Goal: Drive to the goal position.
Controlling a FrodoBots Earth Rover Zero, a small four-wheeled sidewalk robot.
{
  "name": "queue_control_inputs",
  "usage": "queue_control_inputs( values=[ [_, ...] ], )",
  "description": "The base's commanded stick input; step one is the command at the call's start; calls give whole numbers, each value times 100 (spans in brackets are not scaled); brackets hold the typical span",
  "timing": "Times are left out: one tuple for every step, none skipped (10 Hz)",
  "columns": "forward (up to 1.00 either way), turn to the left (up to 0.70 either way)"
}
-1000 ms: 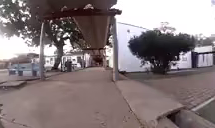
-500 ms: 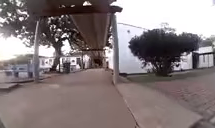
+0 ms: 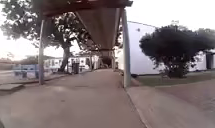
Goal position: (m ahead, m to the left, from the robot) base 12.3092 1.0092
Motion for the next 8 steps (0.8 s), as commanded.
queue_control_inputs(
  values=[
    [70,0],
    [70,0],
    [70,0],
    [70,0],
    [70,0],
    [70,0],
    [70,0],
    [70,0]
  ],
)
